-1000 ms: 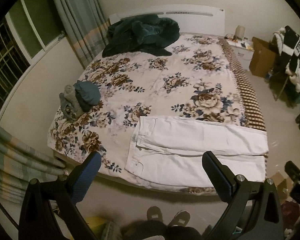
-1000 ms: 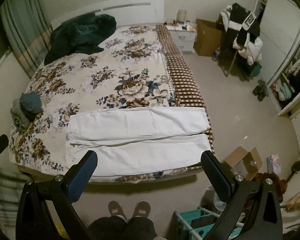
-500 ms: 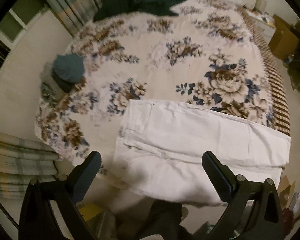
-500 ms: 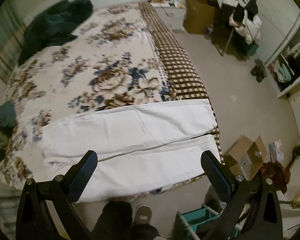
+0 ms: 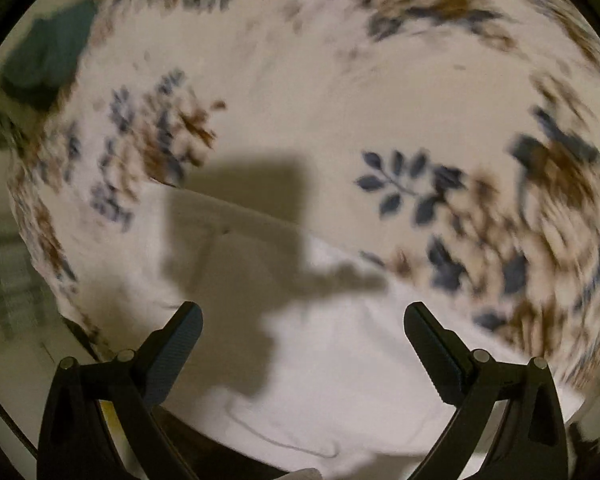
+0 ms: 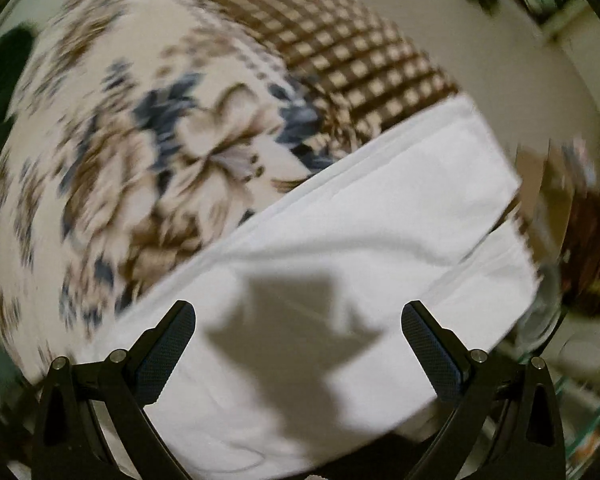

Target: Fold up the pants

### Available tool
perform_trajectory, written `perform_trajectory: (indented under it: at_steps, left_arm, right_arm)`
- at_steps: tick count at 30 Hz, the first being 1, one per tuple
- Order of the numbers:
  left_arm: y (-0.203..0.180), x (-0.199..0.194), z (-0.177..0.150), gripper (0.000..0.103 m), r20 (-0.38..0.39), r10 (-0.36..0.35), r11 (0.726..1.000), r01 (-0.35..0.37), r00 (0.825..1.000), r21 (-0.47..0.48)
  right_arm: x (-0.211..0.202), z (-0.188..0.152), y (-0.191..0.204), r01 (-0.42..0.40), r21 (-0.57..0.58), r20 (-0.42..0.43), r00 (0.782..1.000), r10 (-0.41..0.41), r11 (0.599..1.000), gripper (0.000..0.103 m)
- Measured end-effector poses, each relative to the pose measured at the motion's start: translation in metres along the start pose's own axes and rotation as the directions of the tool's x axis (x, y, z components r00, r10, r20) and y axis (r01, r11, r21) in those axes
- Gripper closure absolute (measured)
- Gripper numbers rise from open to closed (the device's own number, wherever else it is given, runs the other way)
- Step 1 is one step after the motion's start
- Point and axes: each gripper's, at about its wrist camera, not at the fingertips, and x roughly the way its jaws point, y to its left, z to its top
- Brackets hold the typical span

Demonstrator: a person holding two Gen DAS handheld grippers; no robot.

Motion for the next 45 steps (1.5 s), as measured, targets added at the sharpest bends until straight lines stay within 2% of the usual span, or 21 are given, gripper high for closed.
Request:
perform_trajectory:
  at_steps: [3,6,8,9,10,11,12,15,17,19,21,24,29,32,34,35,36,39,41,45]
  left_arm:
    - [0.012,0.031,0.021,0.000,-0.058,-0.001,0.994,-0.005,0.998,-0.105]
    - [0.031,0.047,0.027,0.002,-0.081,0.020,0.983,-0.034,0.997,-0.178]
    - [0.041,0.051,0.024,0.022,-0.083,0.032,0.977,-0.048,0.996,-0.209]
    - [0.046,0.054,0.023,0.029,-0.085,0.028,0.974,-0.047,0.996,-0.222]
    - [0.050,0.058,0.021,0.044,-0.083,0.020,0.973,-0.038,0.996,-0.229]
    - [0.054,0.061,0.017,0.053,-0.084,0.011,0.972,-0.031,0.996,-0.234]
    - [0.057,0.063,0.015,0.055,-0.075,0.000,0.971,-0.018,0.997,-0.238]
    - [0.066,0.060,0.000,0.069,-0.024,-0.033,0.969,0.026,0.999,-0.246]
    - [0.076,0.051,-0.015,0.088,0.019,-0.048,0.966,0.051,0.999,-0.252]
    - [0.090,0.038,-0.033,0.098,0.066,-0.046,0.968,0.061,0.997,-0.244]
    - [0.108,0.021,-0.058,0.098,0.121,-0.084,0.965,0.111,0.989,-0.237]
    - [0.134,0.003,-0.097,0.098,0.176,-0.113,0.968,0.148,0.978,-0.205]
    - [0.169,-0.038,-0.177,0.098,0.247,-0.168,0.952,0.222,0.954,-0.209]
    - [0.176,-0.045,-0.184,0.098,0.273,-0.206,0.939,0.268,0.940,-0.215]
    - [0.188,-0.039,-0.193,0.098,0.275,-0.222,0.933,0.286,0.936,-0.219]
    - [0.199,-0.036,-0.213,0.098,0.271,-0.224,0.932,0.287,0.936,-0.221]
    - [0.207,-0.026,-0.214,0.098,0.266,-0.226,0.931,0.289,0.937,-0.225]
    - [0.229,-0.004,-0.257,0.098,0.225,-0.226,0.929,0.279,0.948,-0.241]
    - [0.246,0.026,-0.284,0.101,0.177,-0.208,0.926,0.252,0.962,-0.282]
    - [0.268,0.087,-0.316,0.101,0.092,-0.171,0.919,0.192,0.981,-0.345]
  right_arm:
    - [0.048,0.026,-0.009,-0.021,0.141,-0.069,0.997,0.031,0.990,0.000]
    - [0.085,0.043,-0.015,-0.013,0.236,-0.105,0.994,0.039,0.972,0.000]
    - [0.103,0.051,-0.016,-0.007,0.274,-0.116,0.992,0.041,0.962,0.003]
    - [0.114,0.054,-0.017,0.000,0.291,-0.124,0.992,0.037,0.957,0.007]
    - [0.121,0.055,-0.017,0.009,0.299,-0.131,0.991,0.032,0.954,0.016]
    - [0.130,0.056,-0.018,0.024,0.306,-0.144,0.989,0.021,0.952,0.025]
    - [0.136,0.056,-0.018,0.030,0.311,-0.147,0.989,0.017,0.950,0.028]
    - [0.148,0.053,-0.020,0.008,0.322,-0.133,0.990,0.037,0.947,0.050]
    - [0.151,0.050,-0.020,-0.019,0.302,-0.108,0.993,0.054,0.953,0.081]
    - [0.147,0.046,-0.015,-0.041,0.284,-0.094,0.993,0.071,0.958,0.093]
    - [0.140,0.039,-0.013,-0.055,0.260,-0.064,0.995,0.074,0.964,0.096]
    - [0.131,0.026,-0.016,-0.099,0.229,-0.033,0.993,0.110,0.968,0.097]
    - [0.112,-0.015,-0.029,-0.145,0.168,-0.001,0.989,0.148,0.975,0.098]
    - [0.096,-0.028,-0.033,-0.161,0.135,0.003,0.987,0.162,0.978,0.098]
    - [0.089,-0.046,-0.053,-0.175,0.123,0.000,0.984,0.177,0.977,0.098]
    - [0.078,-0.047,-0.067,-0.181,0.122,-0.003,0.983,0.183,0.976,0.098]
    - [0.073,-0.056,-0.084,-0.184,0.119,-0.007,0.983,0.186,0.976,0.098]
    - [0.061,-0.089,-0.132,-0.180,0.104,-0.023,0.983,0.183,0.978,0.098]
    - [0.062,-0.107,-0.153,-0.162,0.079,-0.033,0.986,0.165,0.984,0.098]
    - [0.089,-0.139,-0.180,-0.102,0.043,-0.076,0.992,0.105,0.994,0.098]
